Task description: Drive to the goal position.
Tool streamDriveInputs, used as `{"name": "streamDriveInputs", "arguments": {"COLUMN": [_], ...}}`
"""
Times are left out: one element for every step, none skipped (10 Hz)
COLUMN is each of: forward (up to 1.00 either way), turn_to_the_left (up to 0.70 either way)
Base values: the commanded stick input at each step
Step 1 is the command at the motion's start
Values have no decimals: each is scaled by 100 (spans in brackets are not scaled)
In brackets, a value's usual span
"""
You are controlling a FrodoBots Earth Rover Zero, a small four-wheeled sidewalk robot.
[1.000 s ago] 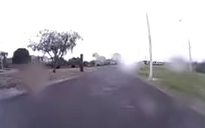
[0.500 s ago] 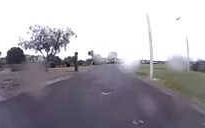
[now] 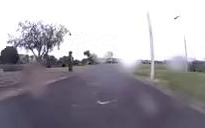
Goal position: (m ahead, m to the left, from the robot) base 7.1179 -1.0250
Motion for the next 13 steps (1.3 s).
{"name": "streamDriveInputs", "arguments": {"forward": [100,100,100,100,100,100,100,100,100,100,100,100,100], "turn_to_the_left": [0,0,0,9,23,33,37,35,17,0,0,0,0]}}
